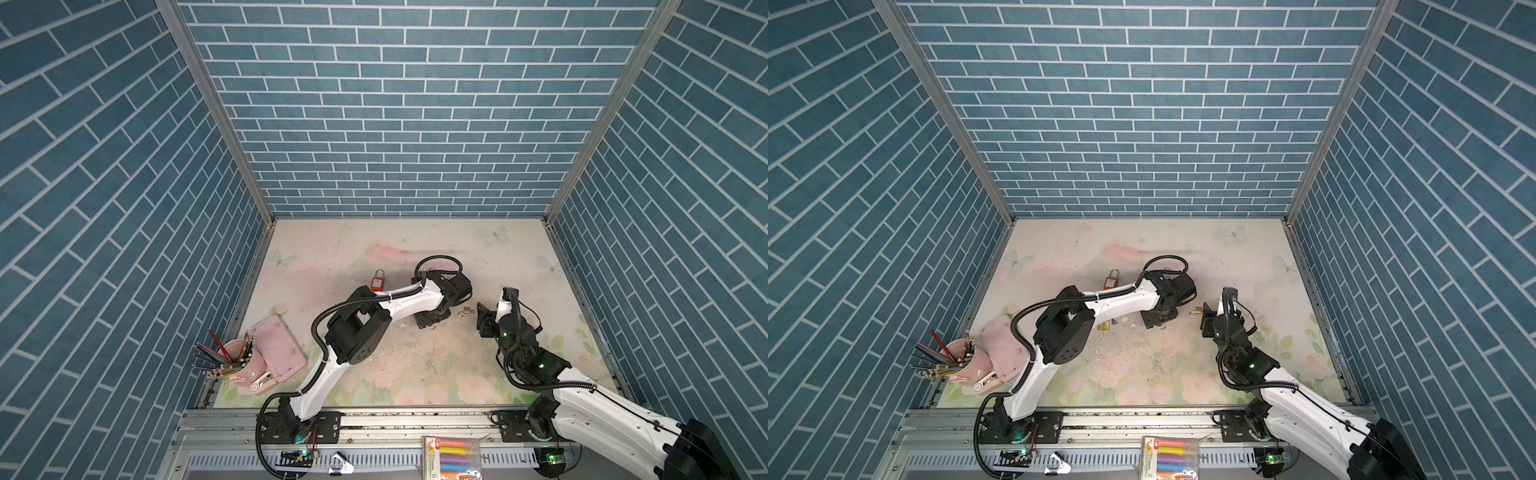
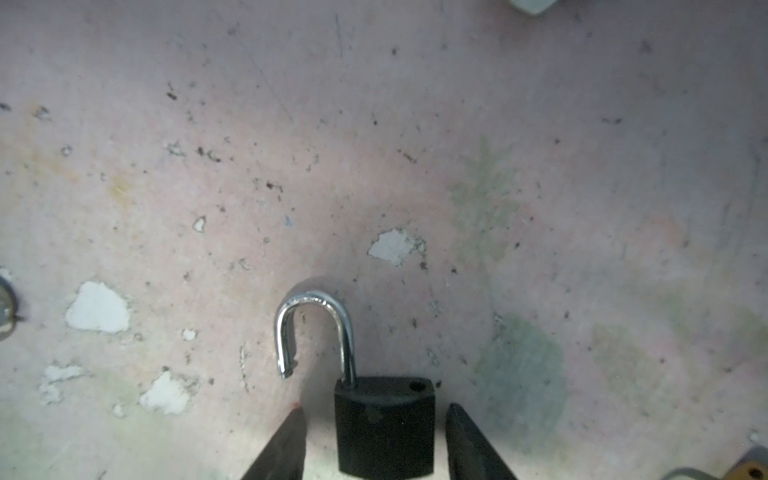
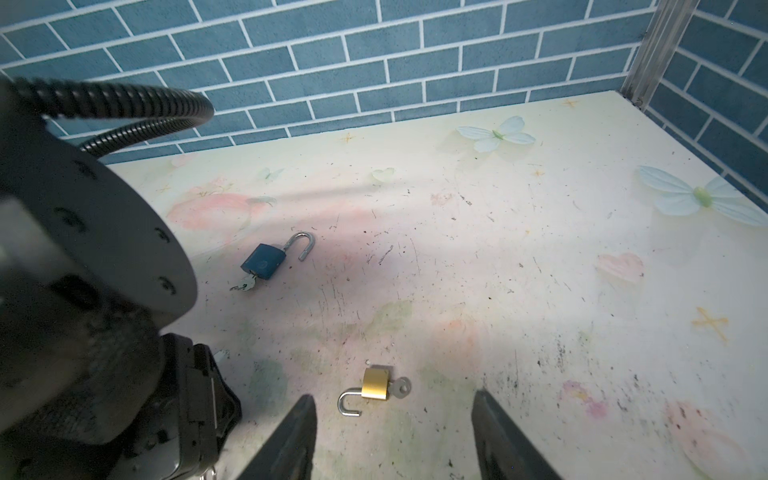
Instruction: Lock with the key
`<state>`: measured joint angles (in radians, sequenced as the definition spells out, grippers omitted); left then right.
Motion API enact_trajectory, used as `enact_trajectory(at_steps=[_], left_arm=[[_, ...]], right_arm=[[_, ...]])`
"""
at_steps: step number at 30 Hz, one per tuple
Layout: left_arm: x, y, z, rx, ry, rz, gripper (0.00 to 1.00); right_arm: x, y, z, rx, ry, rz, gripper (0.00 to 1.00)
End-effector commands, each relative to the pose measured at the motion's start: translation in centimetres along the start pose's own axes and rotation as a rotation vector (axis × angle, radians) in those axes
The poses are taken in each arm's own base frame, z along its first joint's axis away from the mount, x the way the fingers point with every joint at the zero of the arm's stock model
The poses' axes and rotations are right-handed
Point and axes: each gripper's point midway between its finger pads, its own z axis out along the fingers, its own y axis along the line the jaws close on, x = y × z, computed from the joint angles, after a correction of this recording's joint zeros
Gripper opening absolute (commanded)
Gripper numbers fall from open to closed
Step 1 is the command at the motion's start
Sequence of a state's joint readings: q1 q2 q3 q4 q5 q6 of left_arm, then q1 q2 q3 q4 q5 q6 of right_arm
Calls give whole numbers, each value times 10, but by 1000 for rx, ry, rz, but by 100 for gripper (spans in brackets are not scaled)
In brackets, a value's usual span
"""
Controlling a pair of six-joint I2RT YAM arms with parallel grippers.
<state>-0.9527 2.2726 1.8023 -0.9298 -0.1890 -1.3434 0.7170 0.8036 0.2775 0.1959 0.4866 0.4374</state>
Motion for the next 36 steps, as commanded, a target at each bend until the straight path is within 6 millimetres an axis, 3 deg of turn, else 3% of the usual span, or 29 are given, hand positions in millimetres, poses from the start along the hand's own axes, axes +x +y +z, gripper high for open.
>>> enact_trajectory(at_steps=[1, 12, 17, 20, 23, 25, 28, 31, 36], left_arm=[[9, 17, 32, -92, 38, 16, 49], [10, 12, 40, -53, 69, 18, 23], [-3, -4, 25, 29, 19, 59, 11], [-24, -25, -3, 141, -74, 147, 10], [-49, -45, -46, 280, -214, 317, 9], [-64, -45, -76, 333, -328, 436, 8], [-79, -29, -113, 389, -476, 612, 7], [-75, -13, -136, 503, -551, 837, 7], [-41, 7, -173, 751, -667, 1245, 13]], right_arm=[[-17, 0, -3, 10, -51, 9, 60], [-19, 1, -2, 12, -53, 7, 60], [-25, 2, -3, 17, -55, 0, 60], [-34, 1, -5, 29, -68, 9, 61], [-46, 0, -7, 36, -79, 65, 64], [-56, 5, -7, 1, -78, 99, 65], [-71, 9, -6, -56, -66, 164, 65], [-86, 16, -4, -137, -46, 222, 64], [-98, 38, 4, -300, 75, 235, 65]])
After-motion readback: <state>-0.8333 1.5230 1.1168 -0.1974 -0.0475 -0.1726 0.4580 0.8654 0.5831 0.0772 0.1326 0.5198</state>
